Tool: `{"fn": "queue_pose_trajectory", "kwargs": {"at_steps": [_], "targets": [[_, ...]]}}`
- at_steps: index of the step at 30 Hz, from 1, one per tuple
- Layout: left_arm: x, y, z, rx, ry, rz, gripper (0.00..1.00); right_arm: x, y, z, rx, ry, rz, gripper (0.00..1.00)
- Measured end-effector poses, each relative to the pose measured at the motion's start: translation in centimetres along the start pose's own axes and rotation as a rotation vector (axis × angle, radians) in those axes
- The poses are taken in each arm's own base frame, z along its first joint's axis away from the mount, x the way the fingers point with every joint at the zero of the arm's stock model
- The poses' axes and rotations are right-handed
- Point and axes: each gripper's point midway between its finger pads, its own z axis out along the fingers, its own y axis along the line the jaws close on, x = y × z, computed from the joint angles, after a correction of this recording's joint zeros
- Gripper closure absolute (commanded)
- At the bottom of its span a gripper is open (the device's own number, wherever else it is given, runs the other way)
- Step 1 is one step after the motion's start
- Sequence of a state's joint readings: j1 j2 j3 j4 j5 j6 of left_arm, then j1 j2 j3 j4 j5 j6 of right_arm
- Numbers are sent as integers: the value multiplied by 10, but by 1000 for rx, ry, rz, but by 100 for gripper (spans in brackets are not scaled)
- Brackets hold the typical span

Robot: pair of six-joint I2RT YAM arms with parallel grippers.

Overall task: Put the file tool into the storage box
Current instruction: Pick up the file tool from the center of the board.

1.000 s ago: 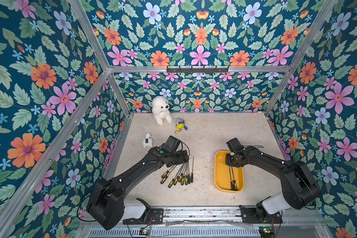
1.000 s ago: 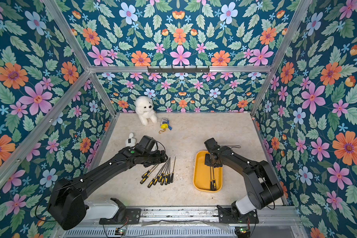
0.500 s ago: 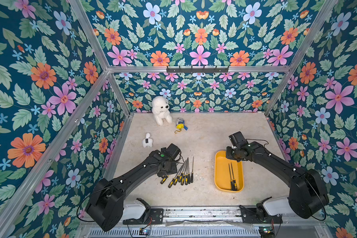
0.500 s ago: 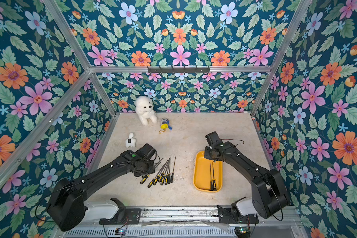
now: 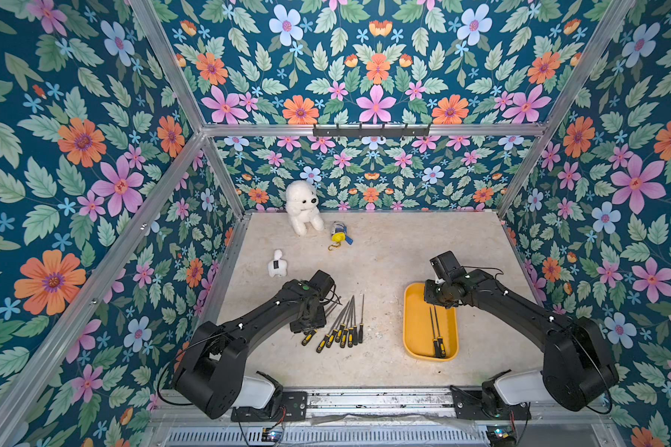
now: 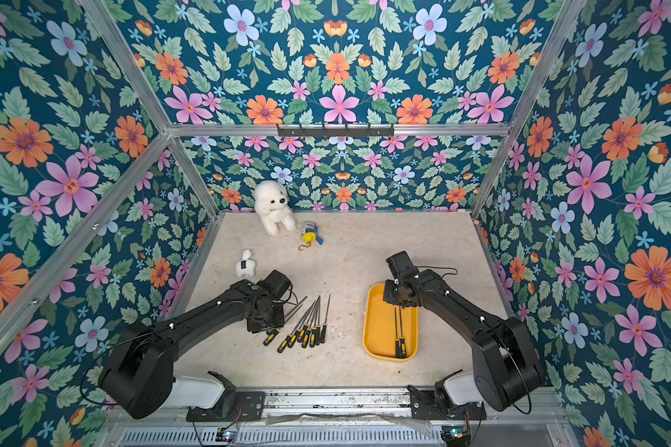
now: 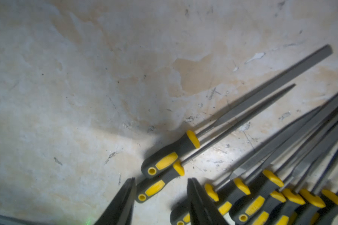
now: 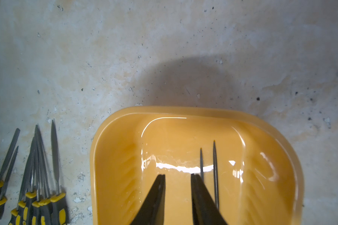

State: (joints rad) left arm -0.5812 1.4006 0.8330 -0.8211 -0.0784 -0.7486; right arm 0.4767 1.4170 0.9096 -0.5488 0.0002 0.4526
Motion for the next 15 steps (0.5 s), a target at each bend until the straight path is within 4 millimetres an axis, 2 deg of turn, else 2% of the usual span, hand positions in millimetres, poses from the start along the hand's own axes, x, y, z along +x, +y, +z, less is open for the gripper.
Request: {"fn": "queue_pose_trajectory", "kwargs": {"at_steps": [8,15], "targets": [[6,-2,11,-3,47,48,52,2,1,2,-10,6,3,72],[2,3,13,-21,39,54,53,8,-1,6,-10,20,10,72]]}}
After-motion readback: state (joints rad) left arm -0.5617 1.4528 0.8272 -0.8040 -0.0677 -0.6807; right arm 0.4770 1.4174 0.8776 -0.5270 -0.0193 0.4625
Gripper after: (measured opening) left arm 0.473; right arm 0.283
